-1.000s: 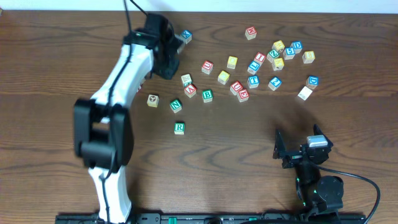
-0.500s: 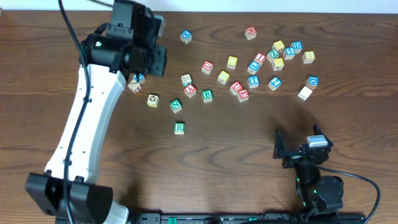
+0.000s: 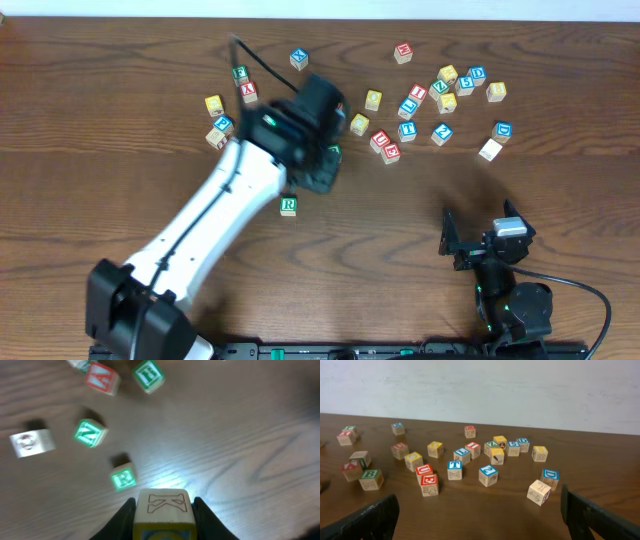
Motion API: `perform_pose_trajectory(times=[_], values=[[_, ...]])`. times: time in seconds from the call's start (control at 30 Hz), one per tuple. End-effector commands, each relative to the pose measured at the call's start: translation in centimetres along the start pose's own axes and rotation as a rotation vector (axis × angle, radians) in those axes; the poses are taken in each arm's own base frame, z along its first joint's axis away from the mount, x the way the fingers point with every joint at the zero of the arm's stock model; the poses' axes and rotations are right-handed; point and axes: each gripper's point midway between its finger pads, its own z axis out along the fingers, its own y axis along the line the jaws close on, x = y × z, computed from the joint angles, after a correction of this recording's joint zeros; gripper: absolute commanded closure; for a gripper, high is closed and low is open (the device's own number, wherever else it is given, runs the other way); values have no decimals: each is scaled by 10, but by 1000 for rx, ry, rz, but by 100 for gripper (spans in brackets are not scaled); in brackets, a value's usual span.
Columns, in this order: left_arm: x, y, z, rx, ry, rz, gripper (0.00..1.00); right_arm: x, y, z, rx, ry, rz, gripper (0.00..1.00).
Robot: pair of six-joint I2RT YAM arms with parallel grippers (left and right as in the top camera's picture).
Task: Spell out ROBOT
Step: 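Lift the K block and carry it beside the R block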
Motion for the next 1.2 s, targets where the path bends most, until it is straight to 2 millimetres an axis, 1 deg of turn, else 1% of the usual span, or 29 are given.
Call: perform_pose_trajectory(times=[0.0, 0.1, 0.27, 0.33, 0.6, 0.77, 0.93, 1.03, 1.17], values=[[18, -7, 30, -51, 5, -67, 93, 0, -1, 0, 4, 0, -11, 1], [28, -13, 57, -44, -9, -132, 93, 0, -1, 0, 4, 0, -11, 1], [46, 5, 88, -113, -33, -288, 93, 0, -1, 0, 4, 0, -11, 1], [48, 8, 96, -122, -53, -294, 92, 0, -1, 0, 4, 0, -11, 1], [44, 27, 98, -220, -112, -301, 93, 0, -1, 0, 4, 0, -11, 1], [46, 28, 106, -215, -129, -321, 93, 0, -1, 0, 4, 0, -11, 1], [57, 31, 119, -208, -140, -340, 92, 0, -1, 0, 4, 0, -11, 1], [58, 31, 121, -209, -138, -339, 94, 0, -1, 0, 4, 0, -11, 1], [57, 31, 120, -207, -143, -339, 93, 0, -1, 0, 4, 0, -11, 1]])
